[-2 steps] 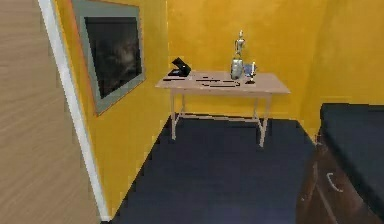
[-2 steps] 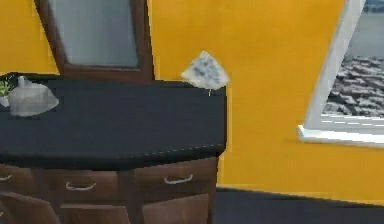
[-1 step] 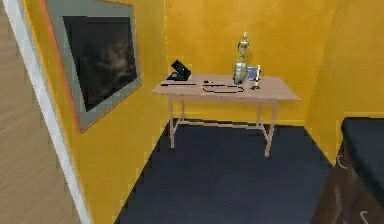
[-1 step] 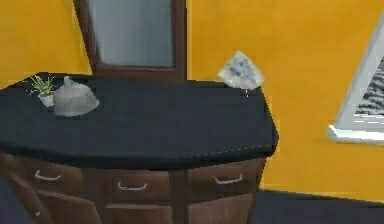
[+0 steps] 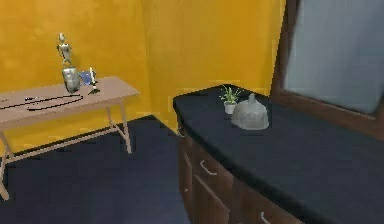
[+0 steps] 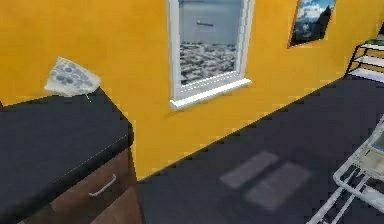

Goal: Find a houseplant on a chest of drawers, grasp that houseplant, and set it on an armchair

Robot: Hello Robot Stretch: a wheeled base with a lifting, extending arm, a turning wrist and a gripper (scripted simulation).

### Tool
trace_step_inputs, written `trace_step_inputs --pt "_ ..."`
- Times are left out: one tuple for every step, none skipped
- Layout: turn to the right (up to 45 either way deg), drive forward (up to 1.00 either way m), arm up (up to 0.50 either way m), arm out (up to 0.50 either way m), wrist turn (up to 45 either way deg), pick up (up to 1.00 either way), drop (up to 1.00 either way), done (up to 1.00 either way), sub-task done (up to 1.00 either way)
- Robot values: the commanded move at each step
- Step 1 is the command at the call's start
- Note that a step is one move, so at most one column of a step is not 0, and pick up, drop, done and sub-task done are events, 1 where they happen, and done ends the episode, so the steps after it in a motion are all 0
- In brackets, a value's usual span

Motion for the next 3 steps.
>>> trace_step_inputs --pt "0.0 0.25 0.0 0.0 0.0 0.0 0.0 0.0 0.0" --pt "-45.0 0.0 0.0 0.0 0.0 0.0 0.0 0.0 0.0" --pt "-27.0 0.0 0.0 0.0 0.0 0.0 0.0 0.0 0.0"
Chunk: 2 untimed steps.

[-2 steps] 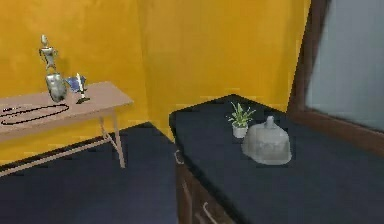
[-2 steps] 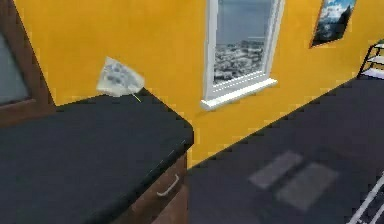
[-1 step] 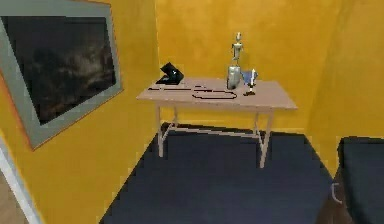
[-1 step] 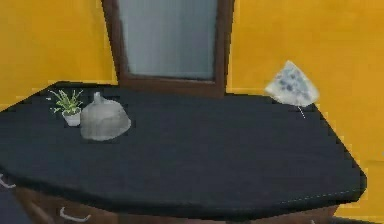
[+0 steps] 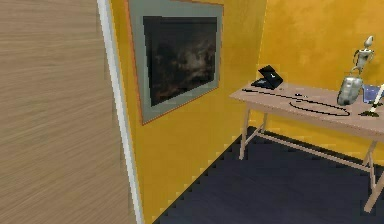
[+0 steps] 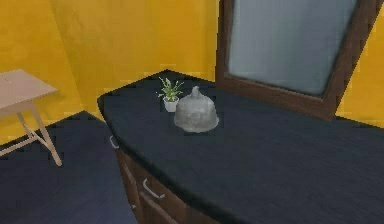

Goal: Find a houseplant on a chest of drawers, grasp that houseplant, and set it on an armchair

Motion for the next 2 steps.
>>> trace_step_inputs --pt "0.0 0.0 0.5 0.0 0.0 0.0 0.0 0.0 0.0" --pt "0.0 0.0 0.38 0.0 0.0 0.0 0.0 0.0 0.0"
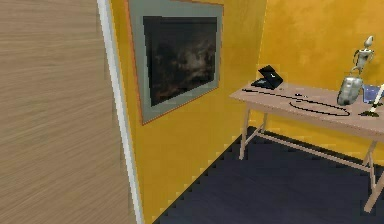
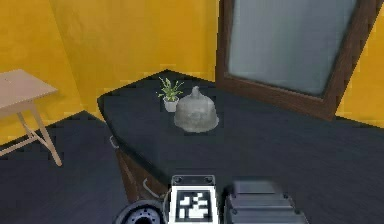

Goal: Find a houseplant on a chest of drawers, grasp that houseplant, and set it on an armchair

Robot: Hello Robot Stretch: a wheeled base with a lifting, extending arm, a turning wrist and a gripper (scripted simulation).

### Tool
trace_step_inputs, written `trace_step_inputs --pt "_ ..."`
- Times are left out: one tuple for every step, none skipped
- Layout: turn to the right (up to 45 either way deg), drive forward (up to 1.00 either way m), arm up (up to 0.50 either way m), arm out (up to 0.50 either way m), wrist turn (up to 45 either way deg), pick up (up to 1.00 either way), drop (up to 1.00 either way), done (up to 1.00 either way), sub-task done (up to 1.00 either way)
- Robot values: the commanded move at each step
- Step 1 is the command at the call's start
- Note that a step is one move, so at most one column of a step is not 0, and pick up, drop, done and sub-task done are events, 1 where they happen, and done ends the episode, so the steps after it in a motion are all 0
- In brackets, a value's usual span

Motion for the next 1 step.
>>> trace_step_inputs --pt "0.0 0.0 0.0 0.5 0.0 0.0 0.0 0.0 0.0"
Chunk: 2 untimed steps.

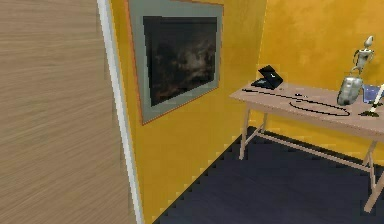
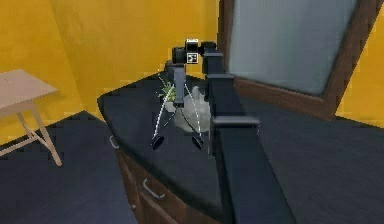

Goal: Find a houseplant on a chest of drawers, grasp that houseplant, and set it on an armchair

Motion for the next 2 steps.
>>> trace_step_inputs --pt "0.0 0.0 0.0 0.0 45.0 0.0 0.0 0.0 0.0" --pt "0.0 0.0 0.0 0.0 45.0 0.0 0.0 0.0 0.0"
